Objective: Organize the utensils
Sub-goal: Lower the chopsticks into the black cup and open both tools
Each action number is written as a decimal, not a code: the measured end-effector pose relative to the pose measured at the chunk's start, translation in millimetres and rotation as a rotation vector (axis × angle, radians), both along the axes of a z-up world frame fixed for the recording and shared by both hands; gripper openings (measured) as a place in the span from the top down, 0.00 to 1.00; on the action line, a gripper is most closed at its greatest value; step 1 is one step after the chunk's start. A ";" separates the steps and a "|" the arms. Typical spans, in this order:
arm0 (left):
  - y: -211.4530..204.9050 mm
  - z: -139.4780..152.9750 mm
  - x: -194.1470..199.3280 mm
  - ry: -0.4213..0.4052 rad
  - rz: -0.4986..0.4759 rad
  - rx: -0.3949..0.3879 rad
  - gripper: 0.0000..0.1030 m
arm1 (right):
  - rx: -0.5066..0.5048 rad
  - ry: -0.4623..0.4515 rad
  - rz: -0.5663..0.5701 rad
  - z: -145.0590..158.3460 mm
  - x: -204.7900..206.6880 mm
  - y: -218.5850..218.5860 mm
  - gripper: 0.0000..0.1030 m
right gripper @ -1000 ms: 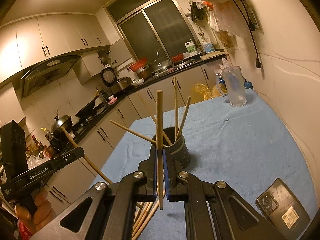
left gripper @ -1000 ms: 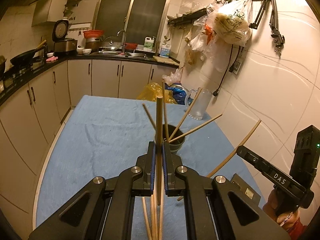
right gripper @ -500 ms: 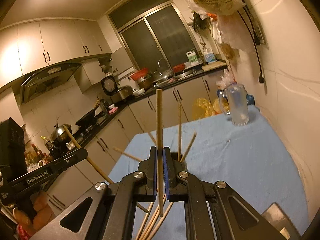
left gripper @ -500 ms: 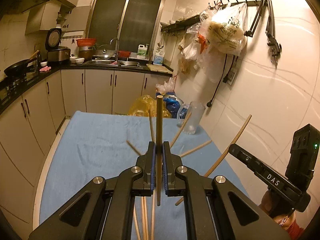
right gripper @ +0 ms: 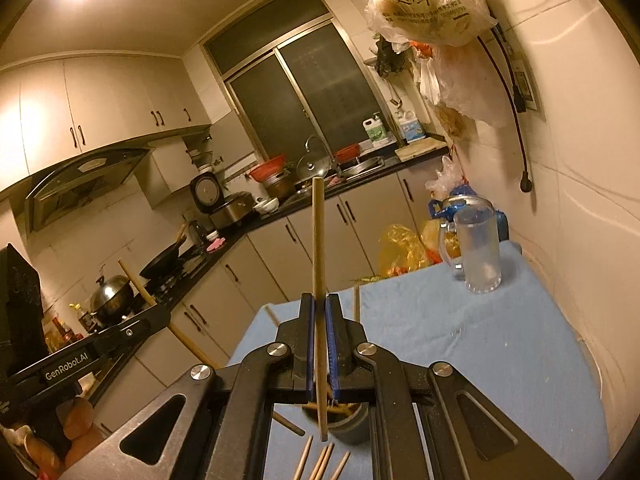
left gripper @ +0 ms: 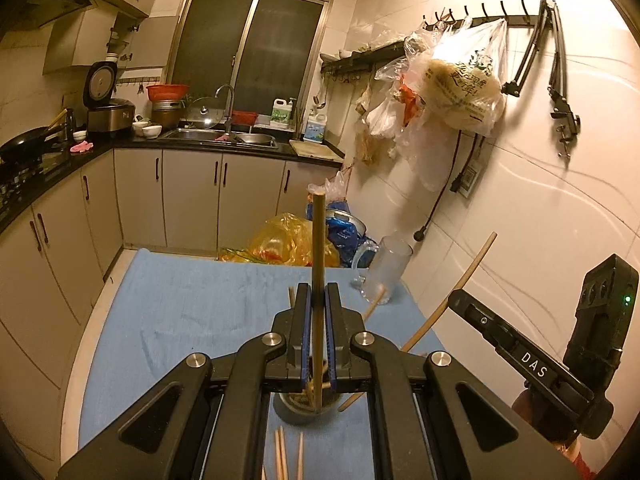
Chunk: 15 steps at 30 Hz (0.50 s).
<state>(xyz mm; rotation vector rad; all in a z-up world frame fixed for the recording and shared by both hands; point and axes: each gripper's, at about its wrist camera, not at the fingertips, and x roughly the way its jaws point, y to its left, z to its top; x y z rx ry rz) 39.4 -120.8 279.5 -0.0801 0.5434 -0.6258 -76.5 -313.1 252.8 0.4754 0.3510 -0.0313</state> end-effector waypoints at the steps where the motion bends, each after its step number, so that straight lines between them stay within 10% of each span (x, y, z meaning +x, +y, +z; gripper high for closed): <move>1: -1.7 -0.2 4.3 0.003 -0.001 -0.003 0.94 | 0.000 0.000 -0.002 0.6 4.1 -0.8 0.94; 15: -15.1 -53.9 37.6 0.104 -0.004 0.056 0.94 | -0.024 0.116 0.019 -41.3 43.3 2.4 0.94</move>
